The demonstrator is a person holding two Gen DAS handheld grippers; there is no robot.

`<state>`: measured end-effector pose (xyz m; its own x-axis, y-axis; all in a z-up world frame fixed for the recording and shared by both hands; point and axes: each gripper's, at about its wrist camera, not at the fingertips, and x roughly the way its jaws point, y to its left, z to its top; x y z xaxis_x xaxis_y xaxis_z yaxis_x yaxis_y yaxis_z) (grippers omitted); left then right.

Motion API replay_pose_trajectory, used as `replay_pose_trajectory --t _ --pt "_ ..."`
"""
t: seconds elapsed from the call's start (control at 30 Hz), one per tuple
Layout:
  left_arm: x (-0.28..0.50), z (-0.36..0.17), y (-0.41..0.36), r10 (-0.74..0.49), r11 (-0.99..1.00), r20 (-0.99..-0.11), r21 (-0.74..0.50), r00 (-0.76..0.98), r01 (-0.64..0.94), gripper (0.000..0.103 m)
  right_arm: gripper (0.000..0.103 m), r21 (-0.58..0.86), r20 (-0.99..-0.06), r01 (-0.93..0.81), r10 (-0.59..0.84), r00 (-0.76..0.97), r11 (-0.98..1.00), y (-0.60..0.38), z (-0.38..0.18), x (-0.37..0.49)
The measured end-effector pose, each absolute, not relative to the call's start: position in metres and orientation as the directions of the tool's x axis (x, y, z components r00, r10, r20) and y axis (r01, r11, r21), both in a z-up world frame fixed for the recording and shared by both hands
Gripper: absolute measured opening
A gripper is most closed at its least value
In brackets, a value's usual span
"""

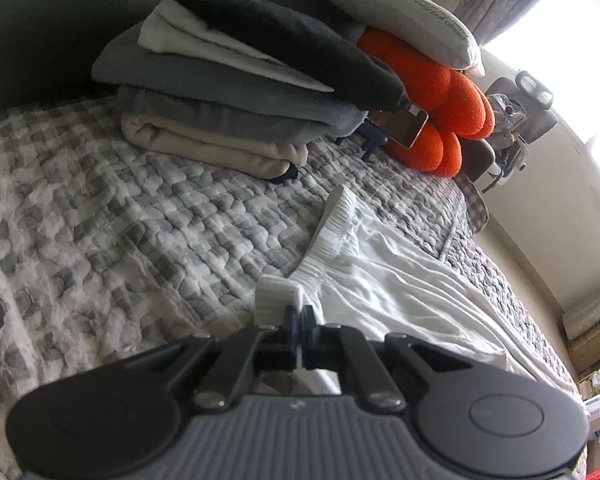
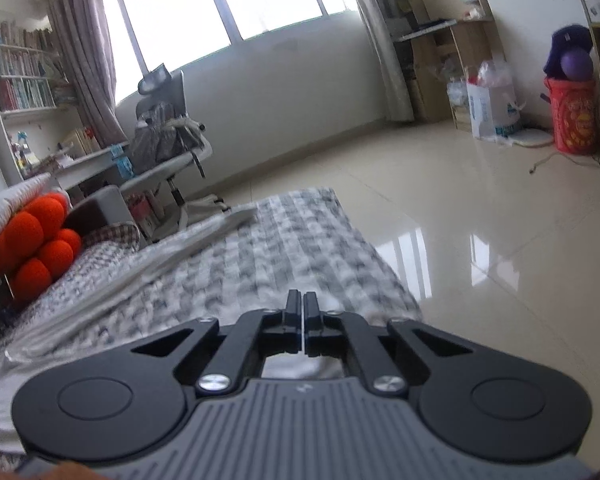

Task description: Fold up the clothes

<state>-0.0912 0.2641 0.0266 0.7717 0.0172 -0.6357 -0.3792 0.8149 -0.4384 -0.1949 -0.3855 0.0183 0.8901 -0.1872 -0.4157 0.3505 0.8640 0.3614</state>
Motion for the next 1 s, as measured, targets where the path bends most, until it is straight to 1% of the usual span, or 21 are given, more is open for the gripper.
replay_pose_trajectory --t 0.03,0.07,0.13,0.27,0.53,0.73,0.83,1.0 --pt "-0.091 0.027 0.263 0.015 0.817 -0.635 -0.437 0.773 -0.376 0.001 0.005 0.373 -0.428 0.358 -0.183 0.885 0.856 -0.387 0.015 -0.198" --pt "-0.091 0.027 0.262 0.015 0.821 -0.634 -0.434 0.773 -0.372 0.001 0.010 0.384 -0.439 0.364 -0.179 0.880 0.849 -0.388 0.012 -0.201" --pt "-0.091 0.026 0.259 0.022 0.830 -0.635 -0.418 0.772 -0.368 0.001 0.010 0.382 -0.452 0.363 -0.171 0.876 0.850 -0.387 0.008 -0.209" --pt "-0.090 0.023 0.252 0.026 0.842 -0.641 -0.400 0.767 -0.362 0.001 0.010 0.329 -0.453 0.340 -0.169 0.875 0.881 -0.376 0.009 -0.220" --pt "-0.092 0.024 0.255 0.007 0.837 -0.642 -0.416 0.767 -0.356 0.001 0.014 0.311 -0.469 0.337 -0.165 0.868 0.889 -0.367 0.007 -0.224" --pt "-0.091 0.023 0.250 0.011 0.843 -0.646 -0.404 0.763 -0.355 0.001 0.014 0.351 -0.467 0.342 -0.153 0.871 0.872 -0.369 0.006 -0.226" --pt "-0.091 0.021 0.248 0.009 0.839 -0.653 -0.407 0.758 -0.361 0.001 0.015 0.333 -0.469 0.337 -0.155 0.870 0.881 -0.367 0.007 -0.222" --pt "-0.091 0.021 0.251 0.015 0.829 -0.654 -0.415 0.756 -0.376 0.001 0.016 0.397 -0.475 0.351 -0.138 0.869 0.848 -0.379 0.006 -0.214"
